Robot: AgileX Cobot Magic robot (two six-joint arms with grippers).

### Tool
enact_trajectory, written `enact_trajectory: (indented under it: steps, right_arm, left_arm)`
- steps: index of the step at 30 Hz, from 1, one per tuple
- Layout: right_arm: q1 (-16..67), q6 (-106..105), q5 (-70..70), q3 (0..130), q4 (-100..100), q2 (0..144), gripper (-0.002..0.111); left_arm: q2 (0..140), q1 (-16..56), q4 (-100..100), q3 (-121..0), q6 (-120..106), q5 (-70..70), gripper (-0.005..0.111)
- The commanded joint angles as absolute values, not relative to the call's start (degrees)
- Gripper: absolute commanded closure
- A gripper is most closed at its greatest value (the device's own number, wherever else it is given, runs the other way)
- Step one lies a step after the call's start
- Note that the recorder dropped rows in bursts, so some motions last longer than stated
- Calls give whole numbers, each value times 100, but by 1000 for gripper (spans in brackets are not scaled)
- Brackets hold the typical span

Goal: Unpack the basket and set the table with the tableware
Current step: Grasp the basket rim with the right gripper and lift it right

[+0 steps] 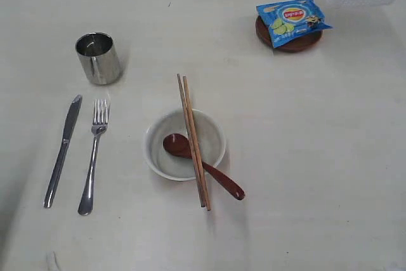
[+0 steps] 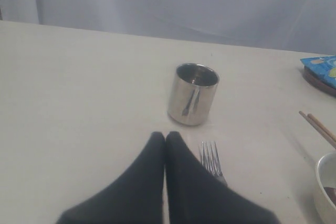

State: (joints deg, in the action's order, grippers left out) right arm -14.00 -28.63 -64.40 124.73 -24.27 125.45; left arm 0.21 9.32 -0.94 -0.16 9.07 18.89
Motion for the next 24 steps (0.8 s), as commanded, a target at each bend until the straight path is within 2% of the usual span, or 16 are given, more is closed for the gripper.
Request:
enact_trajectory:
  steps: [1, 9, 24]
  right_arm:
    - [-2000, -3114, -5966, 11971, -3007, 12692, 109]
    - [-2387, -3409, -5845, 11889, -2944, 13395, 109]
    - [-2233, -3410, -5575, 11889, -2662, 14008, 109]
  left_arm:
    - [0, 926, -111, 0, 904, 1825, 107]
    - [0, 926, -111, 0, 904, 1825, 107]
    - [0, 926, -111, 0, 904, 1825, 107]
